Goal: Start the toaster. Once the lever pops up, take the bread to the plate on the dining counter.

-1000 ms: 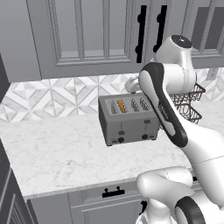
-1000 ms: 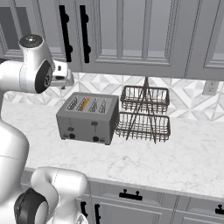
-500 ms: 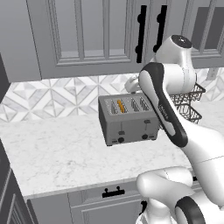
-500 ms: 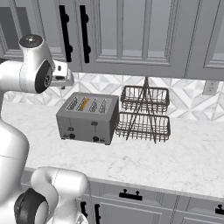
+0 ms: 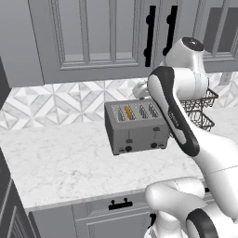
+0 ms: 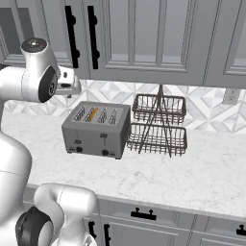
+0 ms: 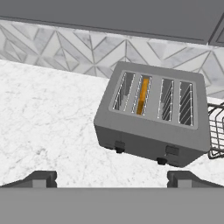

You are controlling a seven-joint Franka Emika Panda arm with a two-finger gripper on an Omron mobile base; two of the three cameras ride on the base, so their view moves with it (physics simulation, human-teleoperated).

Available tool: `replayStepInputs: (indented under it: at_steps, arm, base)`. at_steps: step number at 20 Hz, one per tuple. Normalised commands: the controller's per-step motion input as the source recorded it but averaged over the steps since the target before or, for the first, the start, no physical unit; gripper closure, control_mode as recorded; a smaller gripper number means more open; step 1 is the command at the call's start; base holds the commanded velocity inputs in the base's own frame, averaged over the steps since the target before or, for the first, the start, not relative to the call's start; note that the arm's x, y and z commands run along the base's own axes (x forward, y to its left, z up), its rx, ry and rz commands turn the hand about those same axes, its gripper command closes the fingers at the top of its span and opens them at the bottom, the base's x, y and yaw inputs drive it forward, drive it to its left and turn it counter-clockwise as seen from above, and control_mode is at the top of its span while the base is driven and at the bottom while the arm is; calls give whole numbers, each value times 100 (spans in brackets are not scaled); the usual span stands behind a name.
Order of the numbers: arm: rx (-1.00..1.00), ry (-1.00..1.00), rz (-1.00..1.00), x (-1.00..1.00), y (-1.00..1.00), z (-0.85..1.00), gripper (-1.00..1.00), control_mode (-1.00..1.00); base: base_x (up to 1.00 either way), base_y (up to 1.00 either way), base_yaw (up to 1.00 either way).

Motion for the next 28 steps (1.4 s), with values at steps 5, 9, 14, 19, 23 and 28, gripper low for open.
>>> replayStepInputs:
  at_steps: [5, 9, 14, 19, 23, 28]
  arm:
    - [0, 0, 0, 0, 0, 0, -100, -100]
    - [0, 0, 0, 0, 0, 0, -100, -100]
    - [0, 0, 0, 0, 0, 0, -100, -100]
    - [0, 0, 0, 0, 0, 0, -100, -100]
    - [0, 0, 0, 0, 0, 0, -100, -100]
    - [0, 0, 0, 0, 0, 0, -100, -100]
  base:
    - [0, 0, 0]
    - [0, 0, 0]
    - [0, 0, 0]
    - [0, 0, 0]
    - [0, 0, 0]
    - [0, 0, 0]
